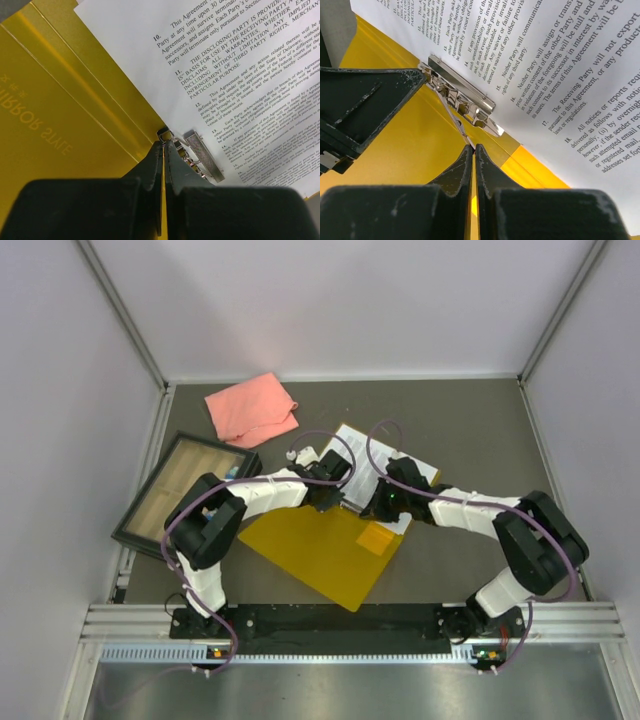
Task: Put the files into the folder
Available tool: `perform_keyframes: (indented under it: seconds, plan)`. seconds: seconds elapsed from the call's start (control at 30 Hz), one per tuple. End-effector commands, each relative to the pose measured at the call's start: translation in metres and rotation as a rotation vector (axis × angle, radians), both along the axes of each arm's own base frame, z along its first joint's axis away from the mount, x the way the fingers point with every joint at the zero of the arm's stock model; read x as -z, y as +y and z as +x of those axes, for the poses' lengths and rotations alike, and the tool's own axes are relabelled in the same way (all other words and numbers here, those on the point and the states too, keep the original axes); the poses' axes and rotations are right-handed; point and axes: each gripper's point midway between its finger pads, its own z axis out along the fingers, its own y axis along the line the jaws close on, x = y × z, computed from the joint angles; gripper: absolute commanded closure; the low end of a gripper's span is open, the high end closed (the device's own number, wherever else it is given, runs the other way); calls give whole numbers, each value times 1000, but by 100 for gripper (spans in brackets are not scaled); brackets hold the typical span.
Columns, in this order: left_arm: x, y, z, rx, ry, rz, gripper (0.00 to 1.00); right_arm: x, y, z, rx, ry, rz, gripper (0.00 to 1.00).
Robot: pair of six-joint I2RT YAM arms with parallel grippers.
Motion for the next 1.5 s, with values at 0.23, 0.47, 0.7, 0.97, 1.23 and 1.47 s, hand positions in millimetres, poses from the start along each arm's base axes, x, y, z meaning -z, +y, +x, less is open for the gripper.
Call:
perform_keyframes:
  seconds: [0.23, 0.47, 0.7, 0.97, 1.23, 1.47]
  plan:
    - [30, 15, -31, 174, 137, 142, 100, 37, -26, 10, -38, -37, -214, 100]
    - [35, 12, -34, 225, 151, 141, 100, 49, -32, 13, -40, -35, -267, 100]
    - [40, 14, -38, 240, 158, 142, 100, 60, -46, 12, 14, 32, -350, 100]
    - [43, 12, -41, 252, 162, 134, 100, 67, -44, 9, 21, 67, -394, 100]
    - [42, 11, -47, 218, 161, 115, 100, 61, -5, 0, -24, 80, -185, 100]
    - [35, 5, -44, 207, 140, 86, 100, 12, 25, 3, -102, 32, -25, 100]
